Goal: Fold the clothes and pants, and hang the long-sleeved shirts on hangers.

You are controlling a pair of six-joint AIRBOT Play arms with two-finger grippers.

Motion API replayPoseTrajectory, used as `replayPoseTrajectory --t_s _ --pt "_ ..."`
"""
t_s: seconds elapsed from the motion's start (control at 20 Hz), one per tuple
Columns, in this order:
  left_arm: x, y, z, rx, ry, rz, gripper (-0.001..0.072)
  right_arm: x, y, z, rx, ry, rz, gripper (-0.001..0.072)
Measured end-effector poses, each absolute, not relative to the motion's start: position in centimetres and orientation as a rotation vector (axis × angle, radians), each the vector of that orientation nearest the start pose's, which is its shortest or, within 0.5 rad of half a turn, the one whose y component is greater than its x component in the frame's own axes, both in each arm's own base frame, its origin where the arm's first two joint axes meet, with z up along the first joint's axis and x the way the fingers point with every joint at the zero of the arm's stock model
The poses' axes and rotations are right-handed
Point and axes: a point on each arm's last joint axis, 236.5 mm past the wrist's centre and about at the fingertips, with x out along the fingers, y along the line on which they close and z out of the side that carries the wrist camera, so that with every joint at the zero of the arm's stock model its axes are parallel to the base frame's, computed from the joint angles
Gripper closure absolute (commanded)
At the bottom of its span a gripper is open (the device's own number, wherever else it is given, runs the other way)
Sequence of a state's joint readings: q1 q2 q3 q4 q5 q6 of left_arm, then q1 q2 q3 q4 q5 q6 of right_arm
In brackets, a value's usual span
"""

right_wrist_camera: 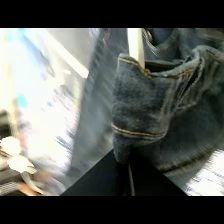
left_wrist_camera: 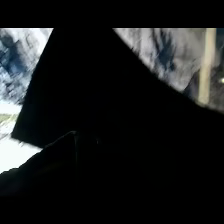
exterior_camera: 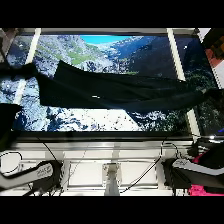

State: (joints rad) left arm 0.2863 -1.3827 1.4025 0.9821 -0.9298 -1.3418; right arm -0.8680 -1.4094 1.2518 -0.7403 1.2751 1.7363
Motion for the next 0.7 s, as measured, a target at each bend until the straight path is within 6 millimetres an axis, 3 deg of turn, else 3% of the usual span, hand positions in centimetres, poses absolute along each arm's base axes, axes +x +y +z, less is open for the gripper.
replayPoseTrajectory --t_s 0.25,0.3,0.35,0.4,0.45,0.55,0.7 --pt "60.6 2.8 10.1 -0.810 0.571 -0.130 0.0698 47.2 -20.3 3.2 1.586 0.765 -0.364 0.0687" --pt "62.7 3.0 9.7 -0.884 0.507 -0.105 0.0647 49.5 -20.5 3.0 1.614 0.720 -0.372 0.0558" --pt "64.5 3.4 9.1 -0.948 0.441 -0.062 0.0528 51.6 -20.7 3.0 1.629 0.672 -0.378 0.0238" --pt "65.8 4.0 8.6 -0.992 0.384 -0.013 0.0397 53.6 -20.8 3.0 1.634 0.625 -0.378 0.0190" --pt "66.8 4.5 7.7 -1.024 0.344 0.035 0.0352 55.5 -20.7 3.0 1.622 0.590 -0.371 0.0190" --pt "67.8 5.2 6.2 -1.053 0.296 0.108 0.0343 58.2 -20.5 2.9 1.598 0.552 -0.355 0.0188" --pt "68.4 6.4 6.0 -1.064 0.248 0.162 0.0362 59.7 -20.8 2.9 1.507 0.555 -0.330 0.0192"
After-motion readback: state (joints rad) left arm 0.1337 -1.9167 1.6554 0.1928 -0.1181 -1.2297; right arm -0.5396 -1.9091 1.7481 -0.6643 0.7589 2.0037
